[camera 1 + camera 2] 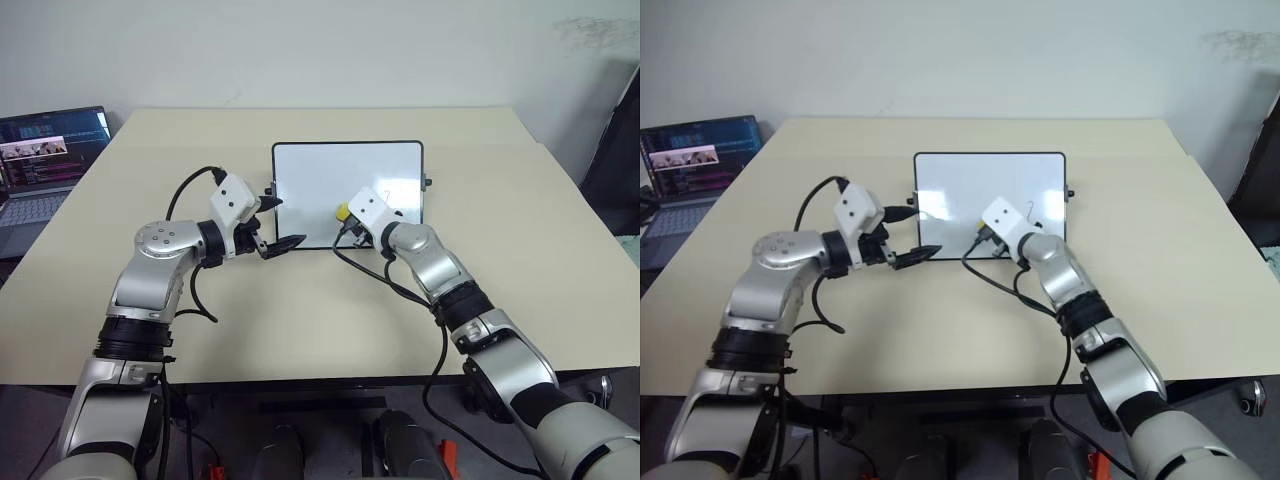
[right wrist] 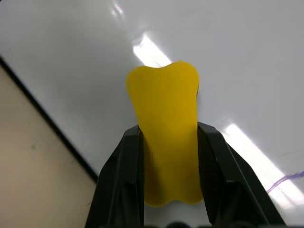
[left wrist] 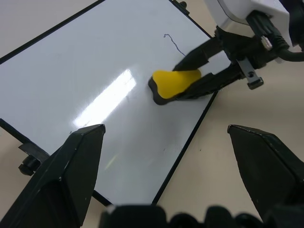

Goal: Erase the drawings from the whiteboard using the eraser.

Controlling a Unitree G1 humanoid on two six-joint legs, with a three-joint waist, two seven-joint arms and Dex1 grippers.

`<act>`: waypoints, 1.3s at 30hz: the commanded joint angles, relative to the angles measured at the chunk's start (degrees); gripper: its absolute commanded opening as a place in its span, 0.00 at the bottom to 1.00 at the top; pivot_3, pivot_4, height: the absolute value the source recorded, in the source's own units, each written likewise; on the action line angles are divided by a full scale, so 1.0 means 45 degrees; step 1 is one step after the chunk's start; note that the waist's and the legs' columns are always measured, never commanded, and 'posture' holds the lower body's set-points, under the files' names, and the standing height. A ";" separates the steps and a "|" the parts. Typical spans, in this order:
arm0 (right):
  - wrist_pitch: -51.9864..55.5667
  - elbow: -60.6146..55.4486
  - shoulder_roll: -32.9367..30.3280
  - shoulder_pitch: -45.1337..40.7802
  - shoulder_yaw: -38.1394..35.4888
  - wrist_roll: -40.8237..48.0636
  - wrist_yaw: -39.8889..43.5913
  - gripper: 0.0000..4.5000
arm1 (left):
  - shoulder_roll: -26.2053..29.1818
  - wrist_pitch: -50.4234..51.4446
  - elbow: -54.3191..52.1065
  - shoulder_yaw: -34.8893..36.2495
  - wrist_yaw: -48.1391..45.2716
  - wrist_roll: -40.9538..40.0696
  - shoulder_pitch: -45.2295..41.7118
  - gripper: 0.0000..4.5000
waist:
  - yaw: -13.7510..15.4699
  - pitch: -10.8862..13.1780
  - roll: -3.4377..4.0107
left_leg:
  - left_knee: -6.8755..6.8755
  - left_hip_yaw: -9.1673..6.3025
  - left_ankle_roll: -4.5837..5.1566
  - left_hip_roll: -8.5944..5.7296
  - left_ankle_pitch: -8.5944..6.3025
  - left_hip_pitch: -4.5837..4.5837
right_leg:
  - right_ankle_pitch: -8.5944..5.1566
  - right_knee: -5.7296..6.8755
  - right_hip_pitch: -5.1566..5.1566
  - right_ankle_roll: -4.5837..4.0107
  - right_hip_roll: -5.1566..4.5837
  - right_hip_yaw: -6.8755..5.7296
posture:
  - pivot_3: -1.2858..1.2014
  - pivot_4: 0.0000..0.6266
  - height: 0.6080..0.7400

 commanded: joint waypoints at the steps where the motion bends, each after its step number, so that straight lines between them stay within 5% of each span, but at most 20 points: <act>1: 0.1537 0.0191 -0.0584 0.0848 -0.0030 -0.0153 0.0321 0.25 | 0.0042 -0.0205 -0.0270 0.0191 0.0019 -0.0006 -0.0240 1.00 | 0.0052 -0.0003 -0.0004 | 0.0002 0.0000 0.0000 0.0000 0.0001 0.0001 | -0.0001 -0.0005 0.0001 -0.0001 0.0000 0.0000 | 0.52 0.24 1.00; 17: 0.1542 -0.0303 -0.0647 -0.0557 -0.1166 -0.0097 -0.1745 0.25 | 0.0016 -0.0392 0.0121 0.0113 -0.0082 0.0153 -0.0528 1.00 | 0.0156 0.0000 -0.0003 | -0.0003 -0.0017 0.0021 -0.0001 0.0049 -0.0064 | 0.0004 -0.0160 0.0034 0.0007 -0.0002 -0.0012 | 0.52 0.24 1.00; 21: 0.1991 -0.2772 -0.1055 -0.0232 -0.0900 0.0555 0.0223 0.25 | 0.0141 -0.0160 -0.0128 0.0320 -0.0347 -0.0209 -0.0475 1.00 | 0.0148 0.0014 0.0006 | -0.0015 -0.0016 0.0021 -0.0003 0.0049 -0.0135 | 0.0014 -0.0163 -0.0032 0.0021 -0.0002 -0.0010 | 0.52 0.24 1.00; 28: 0.3846 -0.8221 -0.3971 0.0777 -0.1037 0.1958 0.3983 0.25 | 0.1095 0.0246 -0.0367 0.0849 -0.0969 -0.0617 -0.0729 1.00 | 0.0158 0.0062 0.0047 | -0.0181 -0.0066 -0.0003 -0.0026 0.0032 -0.0211 | 0.0047 -0.0206 -0.0119 0.0086 -0.0003 -0.0031 | 0.52 0.24 1.00; 39: 0.1704 -0.6814 -0.6896 0.0703 -0.3157 0.2962 0.5080 0.25 | 0.1571 -0.0122 -0.0207 0.1026 -0.0677 -0.0440 -0.0824 1.00 | 0.0157 0.0097 0.0048 | -0.0205 -0.0054 -0.0117 -0.0023 -0.0060 -0.0247 | -0.0028 -0.0262 -0.0132 0.0035 -0.0024 -0.0048 | 0.52 0.24 1.00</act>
